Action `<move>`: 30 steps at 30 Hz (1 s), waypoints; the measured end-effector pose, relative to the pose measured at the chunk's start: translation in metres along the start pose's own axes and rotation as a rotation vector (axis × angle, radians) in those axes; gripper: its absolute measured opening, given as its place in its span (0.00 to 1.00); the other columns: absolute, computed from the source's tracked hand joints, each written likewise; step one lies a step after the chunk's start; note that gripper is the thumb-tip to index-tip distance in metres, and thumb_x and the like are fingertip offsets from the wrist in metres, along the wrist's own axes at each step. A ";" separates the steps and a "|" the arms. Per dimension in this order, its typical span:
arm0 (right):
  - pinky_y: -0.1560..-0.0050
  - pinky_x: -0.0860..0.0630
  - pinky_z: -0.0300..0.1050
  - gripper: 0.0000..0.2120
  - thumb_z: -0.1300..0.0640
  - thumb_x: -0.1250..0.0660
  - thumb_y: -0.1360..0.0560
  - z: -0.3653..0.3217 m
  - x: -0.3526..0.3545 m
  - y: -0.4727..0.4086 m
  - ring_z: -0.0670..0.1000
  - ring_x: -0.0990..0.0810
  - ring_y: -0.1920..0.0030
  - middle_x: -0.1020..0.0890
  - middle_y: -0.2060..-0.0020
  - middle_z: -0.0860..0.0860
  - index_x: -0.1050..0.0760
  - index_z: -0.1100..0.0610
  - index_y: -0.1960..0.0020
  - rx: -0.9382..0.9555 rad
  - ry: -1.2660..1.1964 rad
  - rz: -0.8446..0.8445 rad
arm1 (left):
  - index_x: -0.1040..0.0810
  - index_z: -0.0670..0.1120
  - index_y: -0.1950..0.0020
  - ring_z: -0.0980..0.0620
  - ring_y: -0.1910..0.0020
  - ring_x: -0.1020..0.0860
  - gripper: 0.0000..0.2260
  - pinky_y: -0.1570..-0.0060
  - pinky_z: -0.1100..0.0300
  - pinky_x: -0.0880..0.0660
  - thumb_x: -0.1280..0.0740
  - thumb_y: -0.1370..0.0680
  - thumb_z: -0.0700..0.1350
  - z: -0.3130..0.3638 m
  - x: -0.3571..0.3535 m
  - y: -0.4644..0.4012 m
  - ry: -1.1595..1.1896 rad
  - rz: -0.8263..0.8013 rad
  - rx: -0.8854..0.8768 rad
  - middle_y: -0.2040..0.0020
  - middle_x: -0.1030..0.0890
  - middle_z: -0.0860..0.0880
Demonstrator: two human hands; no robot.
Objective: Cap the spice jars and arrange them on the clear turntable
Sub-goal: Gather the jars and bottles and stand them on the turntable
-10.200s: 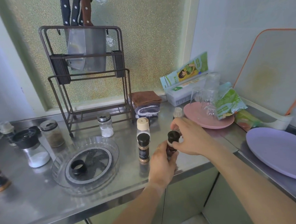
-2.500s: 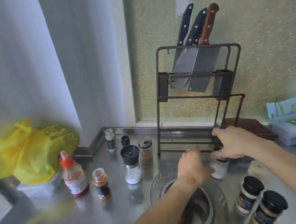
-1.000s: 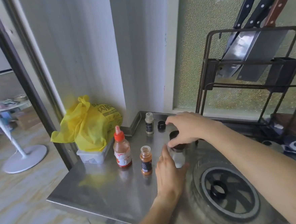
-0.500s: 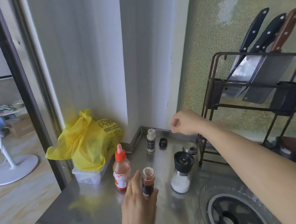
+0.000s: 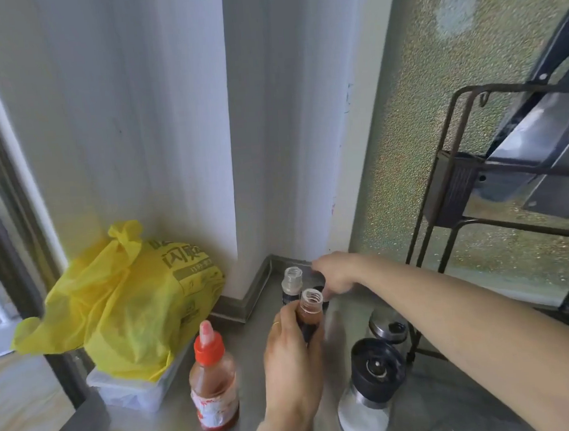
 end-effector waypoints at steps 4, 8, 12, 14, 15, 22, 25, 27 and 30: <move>0.51 0.18 0.50 0.34 0.53 0.24 0.26 0.002 -0.017 -0.018 0.59 0.16 0.47 0.22 0.33 0.57 0.33 0.54 0.25 0.002 -0.089 -0.116 | 0.24 0.51 0.41 0.52 0.48 0.22 0.13 0.56 0.65 0.33 0.27 0.24 0.47 -0.013 -0.011 -0.004 -0.011 -0.010 -0.028 0.50 0.21 0.56; 0.52 0.17 0.50 0.19 0.56 0.22 0.29 -0.001 -0.029 -0.016 0.58 0.14 0.54 0.17 0.56 0.54 0.21 0.60 0.41 -0.010 -0.041 -0.108 | 0.24 0.50 0.43 0.49 0.48 0.21 0.14 0.56 0.64 0.33 0.26 0.26 0.43 -0.022 -0.017 -0.001 -0.043 -0.033 -0.009 0.50 0.19 0.54; 0.56 0.15 0.49 0.14 0.60 0.24 0.28 0.001 -0.008 0.015 0.56 0.12 0.57 0.14 0.54 0.55 0.19 0.61 0.44 -0.021 -0.198 -0.002 | 0.26 0.51 0.38 0.49 0.46 0.21 0.15 0.54 0.60 0.30 0.27 0.24 0.45 -0.012 -0.007 0.007 -0.054 -0.011 0.002 0.46 0.19 0.53; 0.62 0.21 0.45 0.13 0.59 0.25 0.29 0.003 0.017 0.045 0.54 0.16 0.55 0.17 0.54 0.51 0.23 0.54 0.46 0.004 -0.270 0.140 | 0.26 0.51 0.37 0.48 0.45 0.21 0.16 0.51 0.57 0.29 0.28 0.23 0.44 -0.002 0.002 0.015 -0.062 -0.007 0.023 0.44 0.19 0.52; 0.64 0.25 0.42 0.15 0.59 0.27 0.29 0.002 0.030 0.063 0.53 0.17 0.56 0.17 0.56 0.49 0.24 0.50 0.45 0.022 -0.334 0.198 | 0.26 0.51 0.37 0.47 0.44 0.21 0.16 0.49 0.56 0.28 0.28 0.23 0.44 0.003 0.008 0.021 -0.059 -0.007 0.032 0.43 0.19 0.52; 0.45 0.19 0.45 0.10 0.56 0.19 0.34 -0.035 0.064 0.200 0.51 0.14 0.53 0.13 0.55 0.52 0.14 0.51 0.53 0.218 -0.888 0.472 | 0.24 0.52 0.39 0.52 0.46 0.21 0.16 0.48 0.55 0.25 0.27 0.25 0.42 0.035 0.057 0.075 0.011 0.048 -0.011 0.45 0.19 0.53; 0.41 0.19 0.52 0.12 0.59 0.18 0.35 -0.046 0.041 0.238 0.53 0.14 0.51 0.12 0.56 0.51 0.16 0.53 0.54 0.204 -0.981 0.492 | 0.23 0.53 0.42 0.57 0.50 0.21 0.15 0.50 0.61 0.25 0.26 0.26 0.43 0.043 0.078 0.105 0.068 0.060 -0.029 0.49 0.19 0.56; 0.41 0.19 0.52 0.16 0.62 0.19 0.34 -0.052 0.019 0.256 0.54 0.14 0.50 0.14 0.54 0.49 0.17 0.52 0.50 0.186 -1.005 0.455 | 0.23 0.55 0.45 0.60 0.52 0.21 0.15 0.53 0.68 0.27 0.24 0.27 0.43 0.043 0.083 0.127 0.086 0.036 -0.053 0.53 0.19 0.58; 0.41 0.18 0.48 0.20 0.64 0.22 0.33 -0.065 -0.019 0.279 0.50 0.14 0.48 0.14 0.50 0.47 0.17 0.47 0.44 0.207 -0.917 0.374 | 0.23 0.58 0.48 0.64 0.54 0.20 0.15 0.53 0.69 0.26 0.23 0.29 0.46 0.036 0.077 0.162 0.088 -0.054 -0.073 0.55 0.19 0.60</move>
Point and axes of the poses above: each hand's wrist, its own y-axis away from the middle knuckle, its own x-axis out of the back of the hand, z = x × y, the point moved 6 cm from there along -y, towards the middle knuckle
